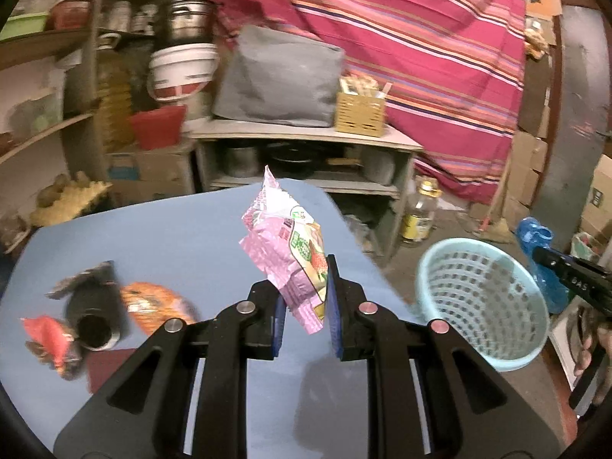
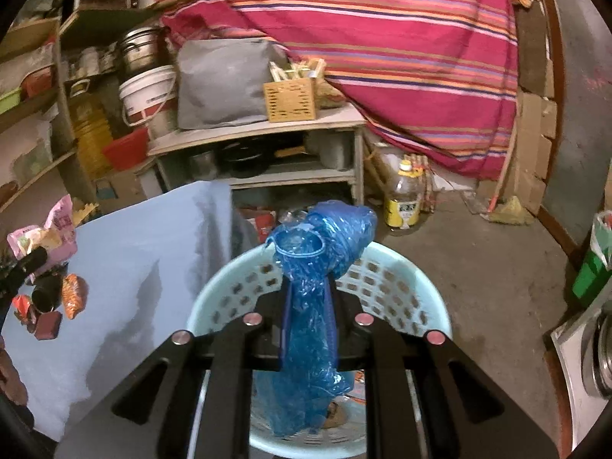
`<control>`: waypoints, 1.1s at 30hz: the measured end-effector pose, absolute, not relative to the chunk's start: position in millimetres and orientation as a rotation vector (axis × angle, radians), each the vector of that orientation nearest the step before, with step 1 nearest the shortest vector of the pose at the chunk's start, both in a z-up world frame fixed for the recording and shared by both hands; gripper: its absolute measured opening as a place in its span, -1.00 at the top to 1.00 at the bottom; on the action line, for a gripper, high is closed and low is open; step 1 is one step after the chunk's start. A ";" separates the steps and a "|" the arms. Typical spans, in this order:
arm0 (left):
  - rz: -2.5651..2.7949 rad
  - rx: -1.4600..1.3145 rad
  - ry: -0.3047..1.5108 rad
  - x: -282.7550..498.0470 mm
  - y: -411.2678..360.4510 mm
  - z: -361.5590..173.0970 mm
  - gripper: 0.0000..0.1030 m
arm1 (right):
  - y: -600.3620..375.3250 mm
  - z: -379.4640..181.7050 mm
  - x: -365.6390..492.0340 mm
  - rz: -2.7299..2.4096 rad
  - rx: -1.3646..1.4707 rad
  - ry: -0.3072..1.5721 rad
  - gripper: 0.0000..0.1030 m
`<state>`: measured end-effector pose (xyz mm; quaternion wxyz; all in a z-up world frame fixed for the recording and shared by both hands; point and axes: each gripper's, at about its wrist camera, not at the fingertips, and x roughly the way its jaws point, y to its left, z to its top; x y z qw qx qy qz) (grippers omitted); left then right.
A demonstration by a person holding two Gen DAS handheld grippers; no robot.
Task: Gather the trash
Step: 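Carry the pink wrapper and blue bag to the basket and open both tools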
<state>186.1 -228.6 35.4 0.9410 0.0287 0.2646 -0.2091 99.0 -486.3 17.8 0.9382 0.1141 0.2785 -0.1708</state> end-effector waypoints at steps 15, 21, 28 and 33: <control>-0.649 0.105 0.606 182.1 -364.7 6.5 0.64 | -531.6 -9.3 95.3 -0.385 0.323 0.614 0.71; -0.684 0.138 0.636 187.6 -400.9 -6.5 0.63 | -538.3 -13.5 98.4 -0.396 0.346 0.622 0.71; -0.660 0.137 0.628 192.5 -407.9 -1.9 -0.44 | -536.2 -13.8 100.6 -0.407 0.341 0.624 0.71; -0.614 0.173 0.563 184.5 -391.7 11.2 -0.70 | -534.6 -15.5 102.1 -0.416 0.340 0.634 0.70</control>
